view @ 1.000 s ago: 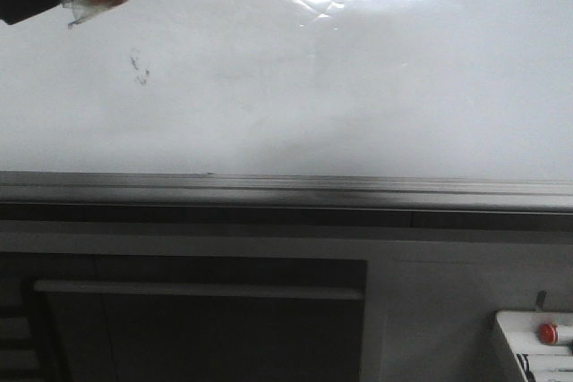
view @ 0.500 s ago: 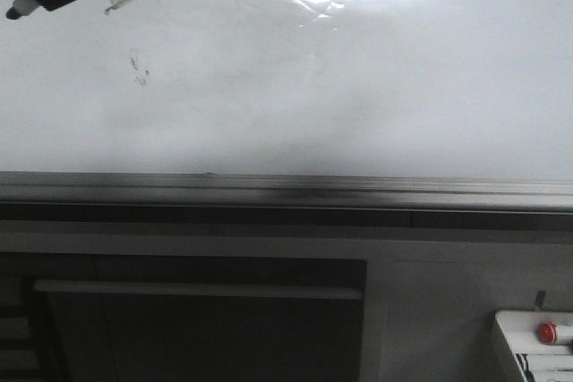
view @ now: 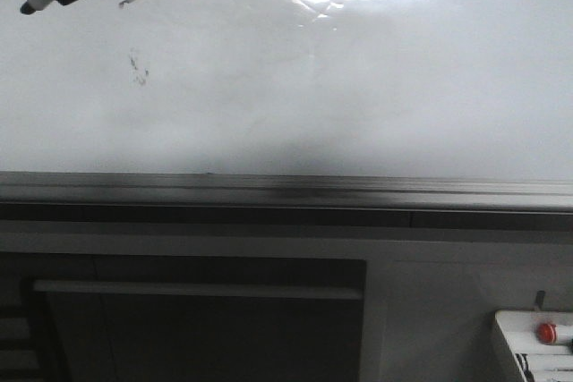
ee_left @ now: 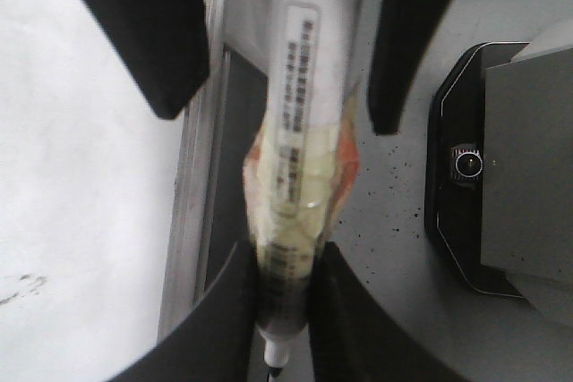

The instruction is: Write number 2 on whiteboard

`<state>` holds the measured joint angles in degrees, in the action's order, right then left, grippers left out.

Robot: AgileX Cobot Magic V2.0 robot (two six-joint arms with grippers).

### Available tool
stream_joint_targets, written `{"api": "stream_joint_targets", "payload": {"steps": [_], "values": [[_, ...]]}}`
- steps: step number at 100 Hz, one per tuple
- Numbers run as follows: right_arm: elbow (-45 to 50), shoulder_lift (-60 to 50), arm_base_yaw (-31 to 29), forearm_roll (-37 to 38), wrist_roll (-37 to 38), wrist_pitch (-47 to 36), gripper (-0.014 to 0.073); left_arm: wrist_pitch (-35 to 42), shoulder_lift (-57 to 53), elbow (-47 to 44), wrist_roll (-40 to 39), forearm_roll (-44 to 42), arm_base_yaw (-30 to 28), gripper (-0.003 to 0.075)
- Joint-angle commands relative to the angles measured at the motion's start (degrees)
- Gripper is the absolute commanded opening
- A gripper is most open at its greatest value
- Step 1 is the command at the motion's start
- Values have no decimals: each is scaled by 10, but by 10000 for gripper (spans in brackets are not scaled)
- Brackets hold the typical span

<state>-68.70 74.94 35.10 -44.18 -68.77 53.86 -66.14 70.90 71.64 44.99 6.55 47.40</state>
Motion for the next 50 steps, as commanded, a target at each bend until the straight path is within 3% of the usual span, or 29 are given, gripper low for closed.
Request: {"api": "stream_joint_targets", "payload": {"steps": [1, 50], "values": [[-19, -11, 0, -31, -7, -19, 321, 24, -16, 19, -1, 11, 4, -18], [-19, -11, 22, -16, -18, -33, 321, 24, -16, 19, -1, 11, 4, -18]]}}
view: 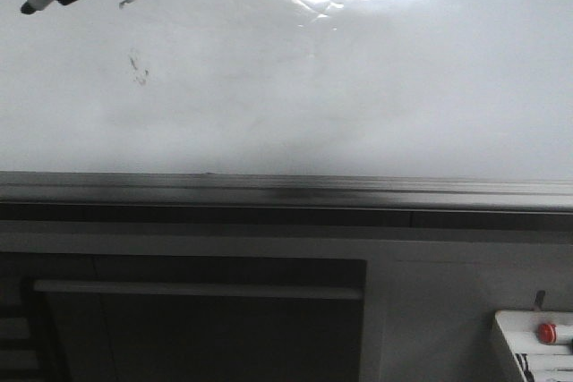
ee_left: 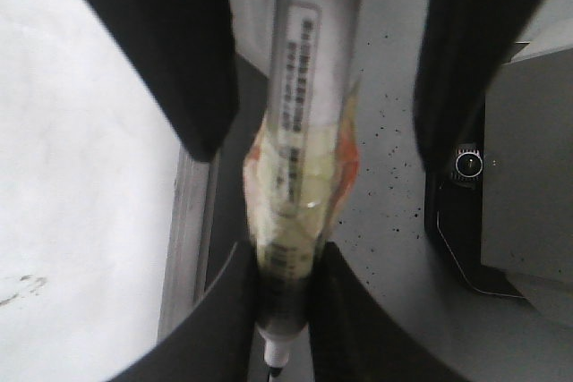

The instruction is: Write number 2 on whiteboard

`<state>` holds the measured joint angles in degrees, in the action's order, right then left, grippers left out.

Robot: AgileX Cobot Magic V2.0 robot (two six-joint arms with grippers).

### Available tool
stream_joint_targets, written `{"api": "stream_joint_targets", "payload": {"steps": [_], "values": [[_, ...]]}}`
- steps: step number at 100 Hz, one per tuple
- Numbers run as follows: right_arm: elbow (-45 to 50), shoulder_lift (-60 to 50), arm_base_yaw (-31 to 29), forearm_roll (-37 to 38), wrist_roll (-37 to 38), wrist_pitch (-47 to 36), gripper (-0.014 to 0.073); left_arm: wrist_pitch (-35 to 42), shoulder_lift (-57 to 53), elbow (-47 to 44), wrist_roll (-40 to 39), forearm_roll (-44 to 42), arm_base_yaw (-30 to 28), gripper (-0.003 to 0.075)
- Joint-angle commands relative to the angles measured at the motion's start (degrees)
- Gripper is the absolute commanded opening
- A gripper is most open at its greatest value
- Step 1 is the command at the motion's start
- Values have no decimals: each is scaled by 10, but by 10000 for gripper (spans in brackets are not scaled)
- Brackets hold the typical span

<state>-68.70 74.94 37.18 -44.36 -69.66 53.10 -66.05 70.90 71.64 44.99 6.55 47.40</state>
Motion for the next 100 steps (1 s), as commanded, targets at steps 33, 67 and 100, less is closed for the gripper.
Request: {"api": "stream_joint_targets", "payload": {"steps": [33, 67, 100], "values": [[-19, -11, 1, -6, -9, -29, 165, 23, -16, 19, -1, 11, 4, -18], [-19, -11, 1, -5, -9, -29, 1, 23, -16, 19, -2, 11, 4, -18], [-19, -20, 1, 7, -1, -47, -1, 44, -17, 19, -57, -6, -1, 323]]}}
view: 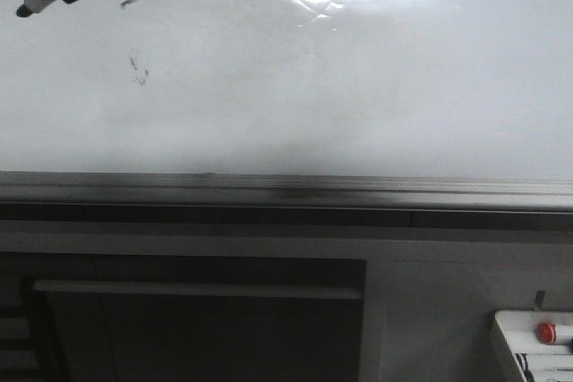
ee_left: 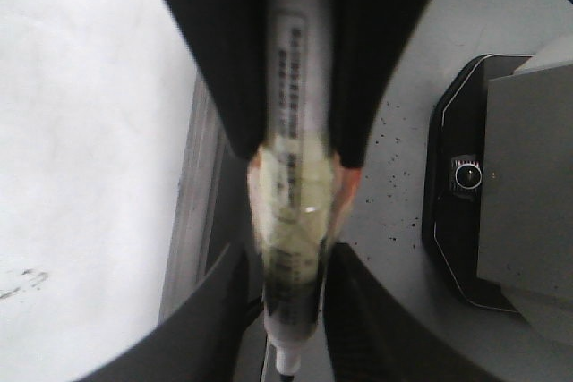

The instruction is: Write number 2 on whiteboard

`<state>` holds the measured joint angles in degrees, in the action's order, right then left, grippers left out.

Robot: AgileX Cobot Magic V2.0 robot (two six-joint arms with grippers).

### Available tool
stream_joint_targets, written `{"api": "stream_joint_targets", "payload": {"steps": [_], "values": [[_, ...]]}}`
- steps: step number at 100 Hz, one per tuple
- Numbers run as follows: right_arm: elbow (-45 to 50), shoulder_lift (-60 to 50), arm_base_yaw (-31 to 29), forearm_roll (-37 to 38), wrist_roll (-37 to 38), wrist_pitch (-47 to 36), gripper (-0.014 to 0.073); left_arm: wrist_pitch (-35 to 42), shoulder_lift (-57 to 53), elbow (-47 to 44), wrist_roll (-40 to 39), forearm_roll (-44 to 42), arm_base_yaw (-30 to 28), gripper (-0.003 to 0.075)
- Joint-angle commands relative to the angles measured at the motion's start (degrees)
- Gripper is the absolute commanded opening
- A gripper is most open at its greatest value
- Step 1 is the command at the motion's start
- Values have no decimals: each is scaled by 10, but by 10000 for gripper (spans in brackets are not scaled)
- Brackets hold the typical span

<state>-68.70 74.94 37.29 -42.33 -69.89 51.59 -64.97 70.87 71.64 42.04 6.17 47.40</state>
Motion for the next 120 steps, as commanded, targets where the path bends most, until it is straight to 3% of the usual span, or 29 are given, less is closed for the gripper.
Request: {"api": "stream_joint_targets", "payload": {"steps": [1, 9, 32, 50, 73, 85, 120], "values": [[-19, -22, 0, -12, 4, -33, -1, 34, -17, 19, -33, -2, -3, 339], [-19, -38, 0, 16, 38, -50, -1, 35, -29, 19, -59, -12, -16, 395], [-7, -104, -2, 164, 212, -49, -1, 52, -113, 19, -100, -10, -57, 397], [54, -178, -14, 268, 351, -65, -1, 63, -207, -21, -156, -13, -101, 397], [158, -268, -111, 271, 461, -122, -1, 138, -344, -160, -245, -19, -168, 396], [196, -290, -151, 271, 464, -130, -1, 172, -396, -231, -283, -18, -188, 388], [184, -256, -155, 201, 467, -138, -1, 202, -424, -305, -284, -8, -192, 388]]}}
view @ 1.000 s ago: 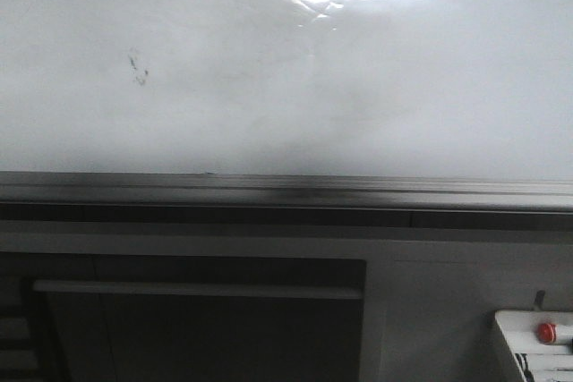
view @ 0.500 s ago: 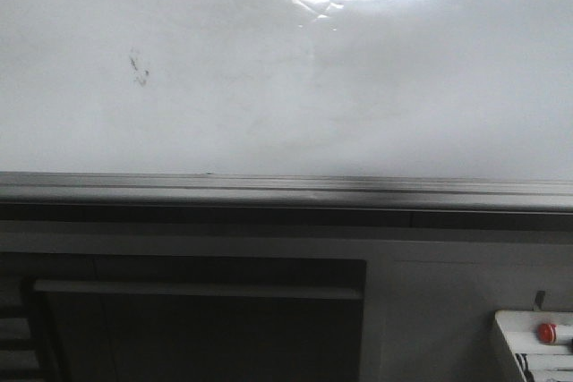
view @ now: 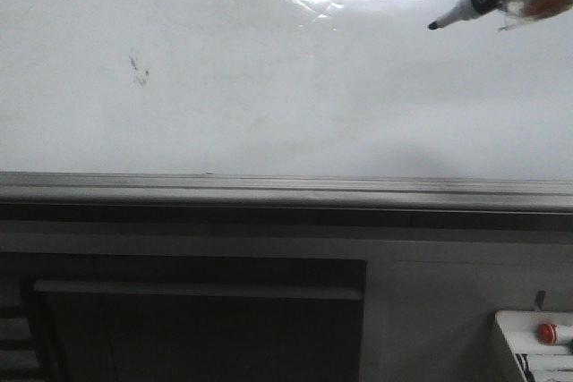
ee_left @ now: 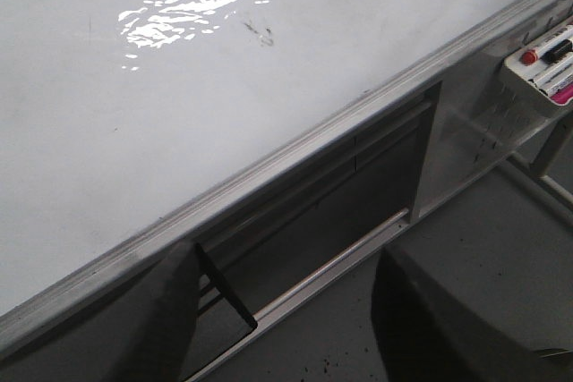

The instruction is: Write number 2 on whiteboard

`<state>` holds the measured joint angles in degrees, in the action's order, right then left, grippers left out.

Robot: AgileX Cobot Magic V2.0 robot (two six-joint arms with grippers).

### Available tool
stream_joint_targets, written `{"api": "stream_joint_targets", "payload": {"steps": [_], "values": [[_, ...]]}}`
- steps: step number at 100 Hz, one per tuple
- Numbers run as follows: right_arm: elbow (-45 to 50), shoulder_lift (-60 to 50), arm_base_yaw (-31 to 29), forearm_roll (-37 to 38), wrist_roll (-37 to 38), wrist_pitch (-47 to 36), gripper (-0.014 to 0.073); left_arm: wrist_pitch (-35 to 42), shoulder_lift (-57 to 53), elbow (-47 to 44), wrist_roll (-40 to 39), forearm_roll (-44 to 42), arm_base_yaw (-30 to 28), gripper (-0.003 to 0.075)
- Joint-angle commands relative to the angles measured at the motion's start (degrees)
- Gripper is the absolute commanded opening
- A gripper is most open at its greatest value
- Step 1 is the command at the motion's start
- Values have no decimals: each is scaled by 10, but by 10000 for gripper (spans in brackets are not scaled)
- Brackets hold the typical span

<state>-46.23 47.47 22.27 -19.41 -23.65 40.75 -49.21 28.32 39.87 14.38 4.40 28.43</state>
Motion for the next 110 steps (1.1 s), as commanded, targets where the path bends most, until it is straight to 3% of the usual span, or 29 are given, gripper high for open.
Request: {"api": "stream_joint_targets", "payload": {"steps": [1, 22, 39, 69, 110], "values": [[-48, 24, -4, -28, 4, -22, -1, 43, 2, 13, -8, 10, -2, 388], [-203, 144, -42, -37, -6, 121, -1, 47, 2, 13, -8, -8, -2, 388], [-304, 251, -69, -184, -113, 253, -1, 48, 2, 13, -8, -19, -2, 388], [-372, 330, -11, -171, -118, 200, -1, 52, 2, 13, -8, -21, -2, 388], [-377, 362, -12, -150, -118, 138, -1, 58, 5, 13, -8, -25, -2, 388]]}}
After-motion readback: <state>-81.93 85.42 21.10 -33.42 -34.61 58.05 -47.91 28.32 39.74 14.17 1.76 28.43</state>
